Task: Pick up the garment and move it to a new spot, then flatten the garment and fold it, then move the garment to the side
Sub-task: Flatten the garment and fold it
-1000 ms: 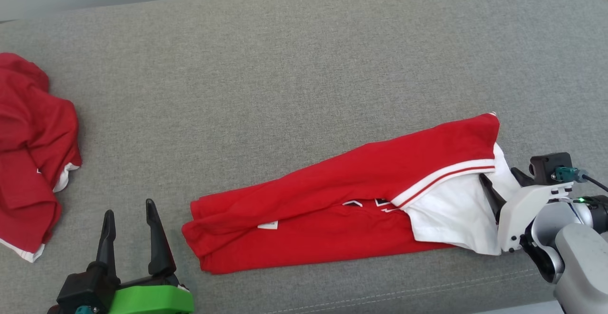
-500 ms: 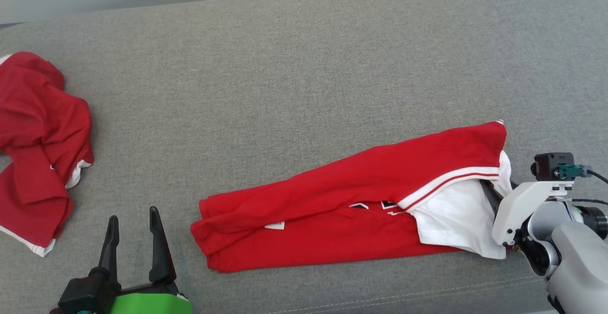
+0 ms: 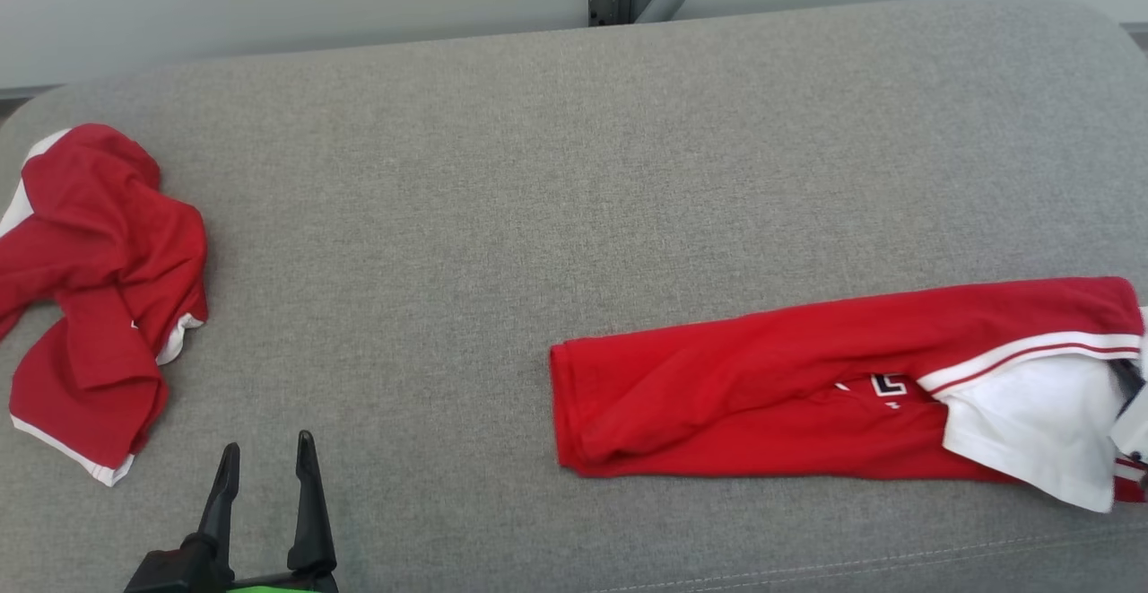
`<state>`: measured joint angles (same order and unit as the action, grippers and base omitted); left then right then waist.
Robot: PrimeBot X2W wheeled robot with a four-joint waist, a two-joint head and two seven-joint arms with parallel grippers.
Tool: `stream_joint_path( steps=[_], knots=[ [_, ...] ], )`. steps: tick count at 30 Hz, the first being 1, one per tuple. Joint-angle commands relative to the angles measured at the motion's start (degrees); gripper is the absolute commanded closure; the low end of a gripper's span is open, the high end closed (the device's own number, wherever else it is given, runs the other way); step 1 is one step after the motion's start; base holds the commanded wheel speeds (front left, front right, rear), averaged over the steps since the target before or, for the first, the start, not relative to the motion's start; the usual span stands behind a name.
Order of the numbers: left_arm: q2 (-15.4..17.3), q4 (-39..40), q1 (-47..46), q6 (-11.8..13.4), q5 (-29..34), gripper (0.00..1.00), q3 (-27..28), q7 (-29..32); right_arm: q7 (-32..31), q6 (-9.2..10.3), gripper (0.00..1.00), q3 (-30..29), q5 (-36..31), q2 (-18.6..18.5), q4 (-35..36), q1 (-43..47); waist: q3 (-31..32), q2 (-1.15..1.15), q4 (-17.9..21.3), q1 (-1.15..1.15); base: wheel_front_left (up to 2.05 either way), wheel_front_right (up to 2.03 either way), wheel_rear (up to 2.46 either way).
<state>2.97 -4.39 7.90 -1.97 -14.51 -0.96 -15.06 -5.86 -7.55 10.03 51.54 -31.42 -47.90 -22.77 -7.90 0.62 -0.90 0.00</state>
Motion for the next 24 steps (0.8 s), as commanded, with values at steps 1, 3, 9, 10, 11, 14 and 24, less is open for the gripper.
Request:
stream_joint_path(
  steps=[1,3,9,10,11,14,24],
  knots=[
    [-0.05,-0.44,1.01,-0.18,-0.23,0.0,0.14,-0.13,0.43,0.12,1.0,-0.66,0.32,-1.13,-0.69,0.88,2.03,-0.62,-0.22,0.0,0.0,0.0,0.0],
    [-0.05,-1.02,1.57,-0.2,-0.76,0.0,0.03,-0.14,0.05,0.11,1.0,-0.69,0.12,-2.02,-1.05,1.5,3.4,-0.62,-0.14,0.0,0.0,0.0,0.0],
    [-0.05,-2.07,3.07,0.41,-2.18,0.0,-0.29,-0.14,-1.5,0.1,1.0,3.46,0.04,-0.7,6.78,3.46,6.92,-0.62,0.78,0.0,0.0,0.0,0.0],
    [-0.05,-1.99,3.15,0.5,-2.31,0.0,-0.39,-0.14,-1.77,0.09,1.0,4.48,0.1,-0.17,8.9,3.7,7.21,-0.62,1.04,0.0,0.0,0.0,0.0],
    [-0.05,-1.99,3.33,0.53,-2.49,0.0,-0.53,-0.14,-2.04,0.08,1.0,5.6,0.21,0.31,11.01,3.9,7.45,-0.62,1.25,0.0,0.0,0.0,0.0],
    [-0.05,-2.1,3.39,0.67,-2.66,0.0,-0.97,-0.14,-3.12,0.08,1.0,8.77,0.38,2.32,17.5,4.25,7.68,-0.62,1.65,0.0,0.0,0.0,0.0],
    [-0.04,-2.5,0.57,0.18,-2.06,0.0,-2.46,-0.14,-6.34,0.07,1.0,19.02,-3.97,11.73,28.93,2.47,4.98,-0.62,0.9,0.0,0.0,0.0,0.0]
  ],
)
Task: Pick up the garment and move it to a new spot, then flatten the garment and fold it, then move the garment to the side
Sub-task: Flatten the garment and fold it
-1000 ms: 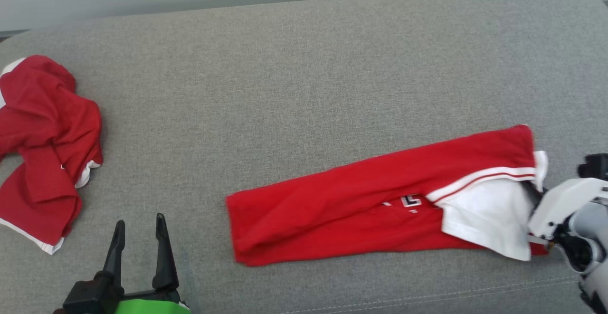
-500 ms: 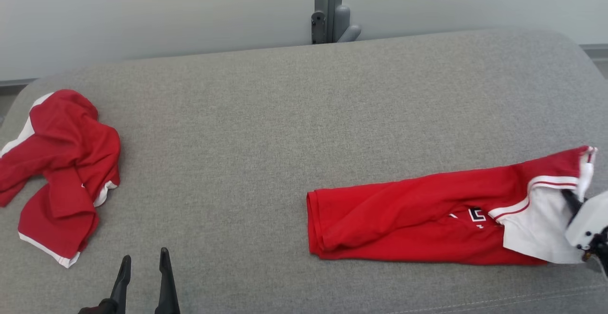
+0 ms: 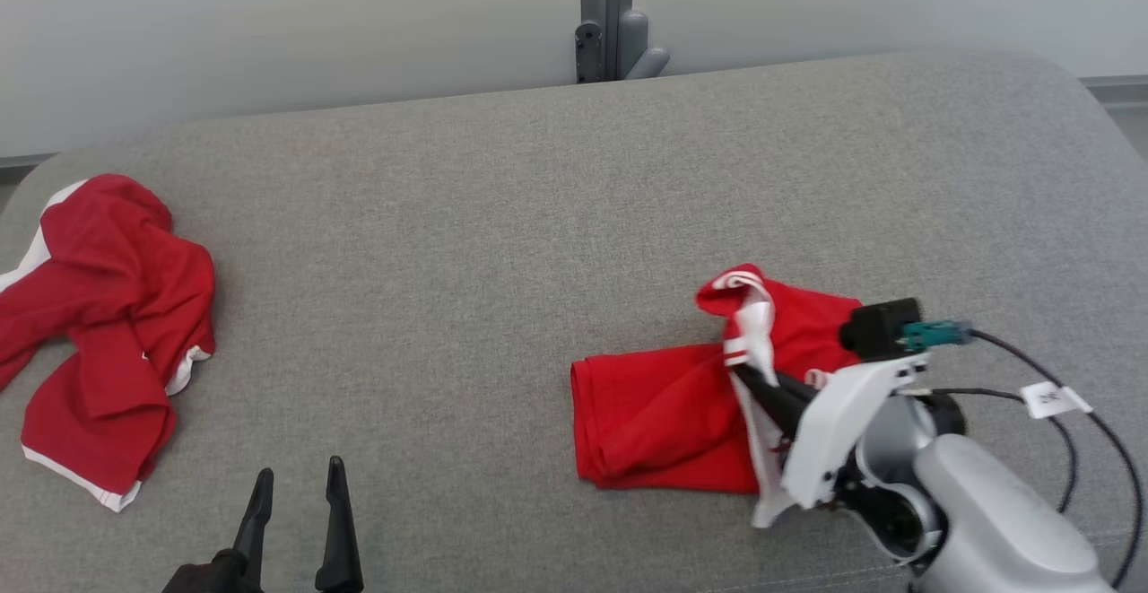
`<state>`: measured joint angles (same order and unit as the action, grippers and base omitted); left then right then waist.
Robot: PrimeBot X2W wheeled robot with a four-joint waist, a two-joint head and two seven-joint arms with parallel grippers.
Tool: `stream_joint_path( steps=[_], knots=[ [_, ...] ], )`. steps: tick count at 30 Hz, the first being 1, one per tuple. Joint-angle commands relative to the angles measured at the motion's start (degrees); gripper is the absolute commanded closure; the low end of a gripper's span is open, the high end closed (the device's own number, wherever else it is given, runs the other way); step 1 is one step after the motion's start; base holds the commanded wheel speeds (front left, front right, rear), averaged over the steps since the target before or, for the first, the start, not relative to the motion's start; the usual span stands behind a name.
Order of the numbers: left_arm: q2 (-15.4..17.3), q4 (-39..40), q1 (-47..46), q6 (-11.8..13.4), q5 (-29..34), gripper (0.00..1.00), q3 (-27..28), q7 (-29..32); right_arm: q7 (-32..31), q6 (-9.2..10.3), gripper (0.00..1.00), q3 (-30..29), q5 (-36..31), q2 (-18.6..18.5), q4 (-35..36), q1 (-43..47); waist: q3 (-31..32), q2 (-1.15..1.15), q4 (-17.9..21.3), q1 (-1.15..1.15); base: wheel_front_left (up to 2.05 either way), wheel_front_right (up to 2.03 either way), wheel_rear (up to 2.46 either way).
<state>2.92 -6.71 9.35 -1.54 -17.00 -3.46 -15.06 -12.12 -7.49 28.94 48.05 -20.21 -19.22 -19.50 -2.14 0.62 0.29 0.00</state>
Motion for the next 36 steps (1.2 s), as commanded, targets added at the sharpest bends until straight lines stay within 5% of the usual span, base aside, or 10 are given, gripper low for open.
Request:
stream_joint_path(
  steps=[1,7,16,17,18,19,27,36],
  knots=[
    [0.01,-0.37,-1.04,-0.35,0.49,0.0,-0.15,-0.13,-0.27,0.0,1.0,1.14,-1.3,2.02,0.1,-1.27,-0.99,-0.62,-0.34,0.0,0.0,0.0,0.0],
    [0.02,-1.58,-2.73,-0.69,0.67,0.0,-1.33,-0.14,0.13,0.0,1.0,6.73,-5.0,9.95,-3.2,-4.15,-2.04,-0.62,-1.49,0.0,0.0,0.0,0.0],
    [0.02,-2.87,-3.4,-0.92,0.11,0.0,-2.65,-0.13,3.06,0.0,1.0,10.96,-8.19,15.09,-11.03,-7.88,-2.2,-0.62,-2.81,0.0,0.0,0.0,0.0],
    [0.02,-2.99,-3.42,-0.88,0.07,0.0,-2.76,-0.14,3.67,0.0,0.94,11.05,-8.37,15.38,-12.02,-8.28,-2.17,-0.62,-2.88,0.0,0.0,0.0,0.0],
    [0.02,-3.11,-3.42,-0.81,-0.02,0.0,-2.82,-0.13,4.18,0.0,0.52,11.37,-8.63,15.7,-12.79,-8.54,-2.12,-0.62,-2.95,0.0,0.0,0.0,0.0],
    [0.02,-3.19,-3.38,-0.78,-0.1,0.0,-2.85,-0.13,4.67,0.0,0.0,11.78,-8.91,16.05,-13.5,-8.81,-2.08,-0.62,-2.98,0.0,0.0,0.0,0.0],
    [0.02,-2.82,-1.93,-0.61,0.02,0.0,-1.38,-0.14,12.64,0.0,0.0,11.32,-10.41,15.3,-11.79,-8.96,-1.46,-0.62,-1.82,0.0,0.0,0.0,0.0],
    [0.02,-0.99,-0.61,-0.22,0.32,0.0,0.99,-0.13,23.44,0.01,0.0,-0.02,-21.61,6.24,-3.37,-1.44,-1.44,-0.62,2.77,0.0,0.0,0.0,0.0]
  ],
)
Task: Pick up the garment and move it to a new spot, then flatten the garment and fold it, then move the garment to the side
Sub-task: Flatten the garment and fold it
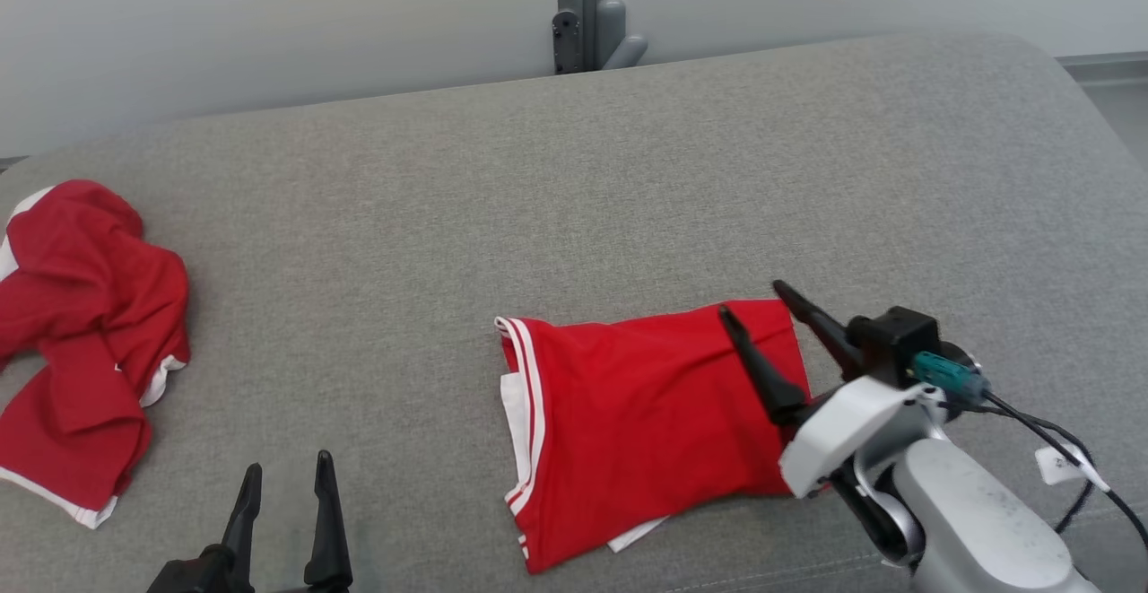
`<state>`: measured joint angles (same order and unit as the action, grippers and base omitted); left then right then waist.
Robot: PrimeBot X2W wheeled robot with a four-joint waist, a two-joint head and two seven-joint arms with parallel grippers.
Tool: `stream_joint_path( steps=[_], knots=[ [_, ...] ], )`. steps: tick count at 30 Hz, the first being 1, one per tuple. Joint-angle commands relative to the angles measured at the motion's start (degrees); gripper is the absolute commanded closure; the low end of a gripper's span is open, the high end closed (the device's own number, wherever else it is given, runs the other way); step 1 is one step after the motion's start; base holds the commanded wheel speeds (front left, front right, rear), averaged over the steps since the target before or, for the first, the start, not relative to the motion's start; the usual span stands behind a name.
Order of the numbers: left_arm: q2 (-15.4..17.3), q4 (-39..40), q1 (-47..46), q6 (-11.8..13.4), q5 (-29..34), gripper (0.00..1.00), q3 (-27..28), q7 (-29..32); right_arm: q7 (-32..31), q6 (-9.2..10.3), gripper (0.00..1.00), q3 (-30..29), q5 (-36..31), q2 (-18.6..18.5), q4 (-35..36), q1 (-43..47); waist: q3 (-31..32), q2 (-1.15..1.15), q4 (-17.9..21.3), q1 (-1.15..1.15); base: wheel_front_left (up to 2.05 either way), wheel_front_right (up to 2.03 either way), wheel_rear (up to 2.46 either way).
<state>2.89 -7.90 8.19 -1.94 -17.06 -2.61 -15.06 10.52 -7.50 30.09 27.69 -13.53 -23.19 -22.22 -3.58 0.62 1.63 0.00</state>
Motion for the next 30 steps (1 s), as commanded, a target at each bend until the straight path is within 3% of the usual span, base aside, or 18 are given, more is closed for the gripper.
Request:
stream_joint_path(
  steps=[1,8,12,17,21,30],
  knots=[
    [0.05,0.37,0.56,0.21,0.34,0.0,0.3,-0.13,1.57,0.03,0.0,-3.11,-2.8,-1.03,1.14,2.26,0.01,-0.62,1.85,0.0,0.0,0.0,0.0],
    [0.05,0.98,0.47,0.2,0.5,0.0,0.71,-0.13,4.44,0.03,0.0,-14.56,-13.36,-0.97,4.57,9.05,0.34,-0.62,3.87,0.0,0.0,0.0,0.0],
    [0.05,1.5,0.97,-0.41,1.65,0.0,1.46,-0.14,4.69,0.02,0.0,-23.46,-20.55,1.28,9.9,14.95,1.21,-0.62,4.74,0.0,0.0,0.0,0.0],
    [0.05,1.78,1.79,-0.72,2.74,0.0,2.96,-0.13,4.72,0.03,0.0,-30.13,-25.2,3.34,14.26,20.27,2.61,-0.62,4.94,0.0,0.0,0.0,0.0],
    [0.05,1.32,2.08,-1.22,3.41,0.0,3.94,-0.14,4.72,0.03,0.0,-33.26,-26.76,4.85,14.82,23.17,3.3,-0.62,4.93,0.0,0.0,0.0,0.0],
    [0.05,0.32,2.62,-2.05,4.28,0.0,3.84,-0.13,4.73,0.03,0.0,-33.69,-27.3,6.26,11.0,23.53,3.89,-0.62,5.15,0.0,0.0,0.0,0.0]
  ],
)
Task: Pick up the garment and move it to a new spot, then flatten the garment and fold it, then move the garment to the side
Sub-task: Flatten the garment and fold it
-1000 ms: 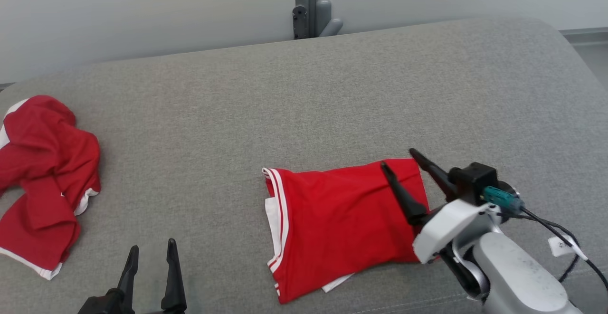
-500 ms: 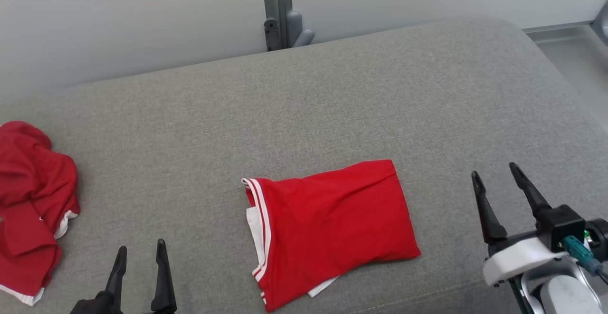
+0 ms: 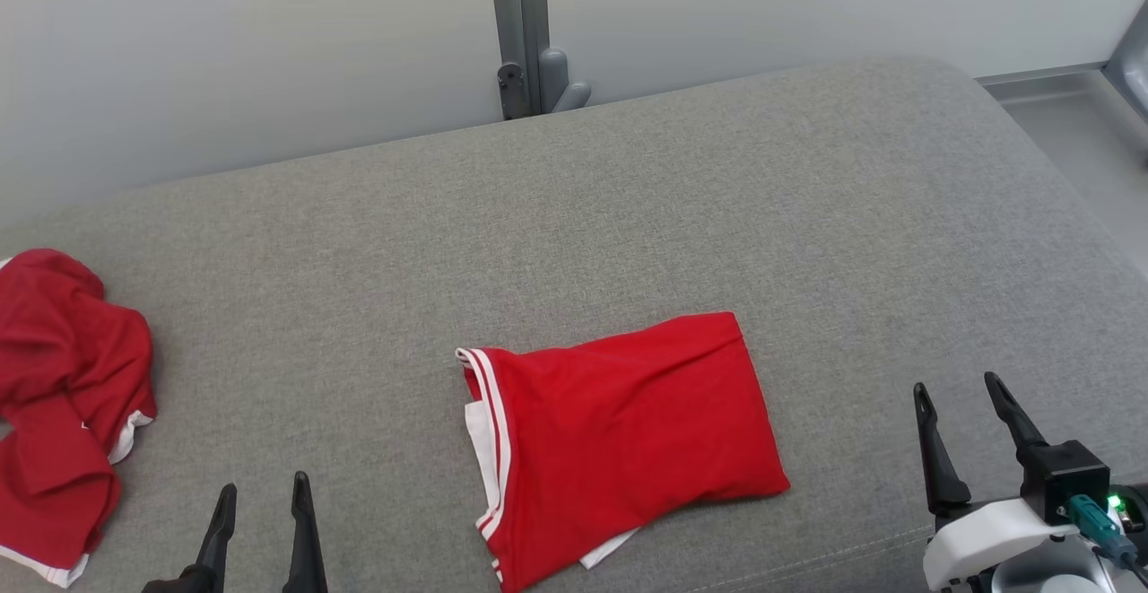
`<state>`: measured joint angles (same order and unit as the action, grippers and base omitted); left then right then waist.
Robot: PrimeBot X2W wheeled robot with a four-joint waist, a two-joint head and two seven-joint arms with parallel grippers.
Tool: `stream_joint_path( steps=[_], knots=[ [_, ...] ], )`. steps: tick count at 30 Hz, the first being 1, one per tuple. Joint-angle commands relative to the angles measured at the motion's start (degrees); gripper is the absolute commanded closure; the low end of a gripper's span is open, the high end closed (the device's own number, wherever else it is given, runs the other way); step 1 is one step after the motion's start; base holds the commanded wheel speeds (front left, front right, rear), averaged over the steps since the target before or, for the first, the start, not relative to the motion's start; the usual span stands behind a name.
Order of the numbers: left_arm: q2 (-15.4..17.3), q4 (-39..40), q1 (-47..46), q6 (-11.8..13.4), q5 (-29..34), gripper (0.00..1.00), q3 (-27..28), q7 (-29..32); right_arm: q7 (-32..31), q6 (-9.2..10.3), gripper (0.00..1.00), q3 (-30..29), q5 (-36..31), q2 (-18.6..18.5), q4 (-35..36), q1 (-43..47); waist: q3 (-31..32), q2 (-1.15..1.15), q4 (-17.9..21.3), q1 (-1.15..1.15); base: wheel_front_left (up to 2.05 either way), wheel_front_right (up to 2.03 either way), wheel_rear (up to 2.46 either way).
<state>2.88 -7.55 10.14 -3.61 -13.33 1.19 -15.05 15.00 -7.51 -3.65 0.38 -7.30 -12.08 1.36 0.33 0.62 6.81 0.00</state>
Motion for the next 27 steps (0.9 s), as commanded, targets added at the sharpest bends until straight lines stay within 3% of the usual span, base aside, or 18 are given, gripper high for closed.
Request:
stream_joint_path(
  steps=[1,27],
  knots=[
    [0.06,-0.13,0.66,-0.4,0.56,0.0,0.01,-0.14,0.25,0.04,0.0,0.22,0.09,0.06,-0.48,-0.44,-0.04,-0.62,-0.04,0.0,0.0,0.0,0.0],
    [0.06,0.0,0.65,0.42,-0.43,0.0,-0.15,-0.14,0.26,0.04,0.0,5.93,1.56,-1.21,-5.63,-6.46,-0.5,-0.62,-4.48,0.0,0.0,0.0,0.0]
  ],
)
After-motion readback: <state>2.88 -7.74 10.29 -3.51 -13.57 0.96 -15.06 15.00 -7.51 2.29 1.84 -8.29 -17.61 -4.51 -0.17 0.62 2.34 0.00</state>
